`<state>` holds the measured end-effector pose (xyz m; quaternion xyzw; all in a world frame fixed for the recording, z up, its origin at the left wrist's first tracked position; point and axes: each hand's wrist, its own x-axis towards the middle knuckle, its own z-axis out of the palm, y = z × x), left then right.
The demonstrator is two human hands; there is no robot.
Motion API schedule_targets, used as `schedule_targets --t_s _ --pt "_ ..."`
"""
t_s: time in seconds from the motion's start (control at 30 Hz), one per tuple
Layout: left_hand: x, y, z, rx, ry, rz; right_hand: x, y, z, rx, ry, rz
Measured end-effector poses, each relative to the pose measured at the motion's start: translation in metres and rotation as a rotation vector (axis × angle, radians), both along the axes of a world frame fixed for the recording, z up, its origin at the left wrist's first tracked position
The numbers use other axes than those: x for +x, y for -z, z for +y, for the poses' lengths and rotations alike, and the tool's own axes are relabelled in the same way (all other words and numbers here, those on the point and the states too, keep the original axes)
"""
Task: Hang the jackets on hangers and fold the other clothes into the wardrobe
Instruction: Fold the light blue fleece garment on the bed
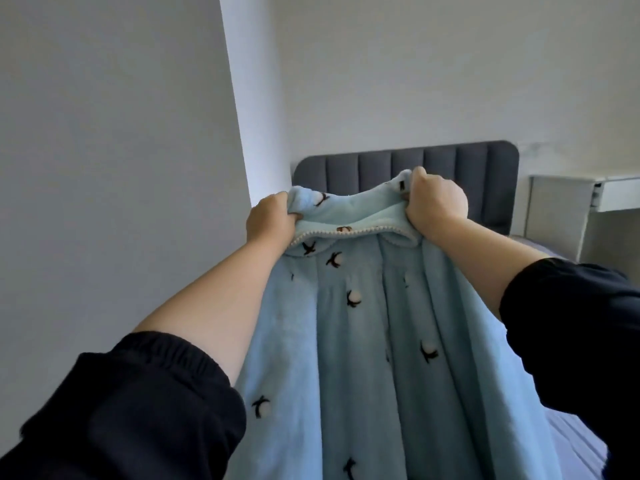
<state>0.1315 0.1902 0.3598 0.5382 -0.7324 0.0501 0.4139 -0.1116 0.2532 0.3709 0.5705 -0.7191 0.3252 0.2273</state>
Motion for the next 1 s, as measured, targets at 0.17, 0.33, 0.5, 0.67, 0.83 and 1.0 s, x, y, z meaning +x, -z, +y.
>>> schedule_targets --t_s 0.17,0.33,0.5,0.67,0.83,1.0 --pt "-0.026 0.126 -0.027 0.225 -0.028 -0.158 -0.018 0.137 -0.033 0.233 -0.009 -0.109" --pt "-0.038 0.218 -0.066 0.334 -0.081 -0.573 -0.023 0.23 -0.069 0.47 0.068 -0.073" --pt "-0.053 0.253 -0.107 0.599 -0.126 -0.195 -0.021 0.268 -0.116 0.485 0.112 -0.411" --pt "-0.076 0.23 -0.163 0.48 0.018 0.346 -0.039 0.235 -0.181 0.174 0.02 -0.591" --pt "-0.109 0.217 -0.199 0.548 0.203 0.409 -0.054 0.22 -0.219 0.263 -0.092 -0.504" --pt "-0.114 0.335 -0.157 0.809 0.318 0.11 -0.031 0.315 -0.182 0.637 -0.155 -0.529"
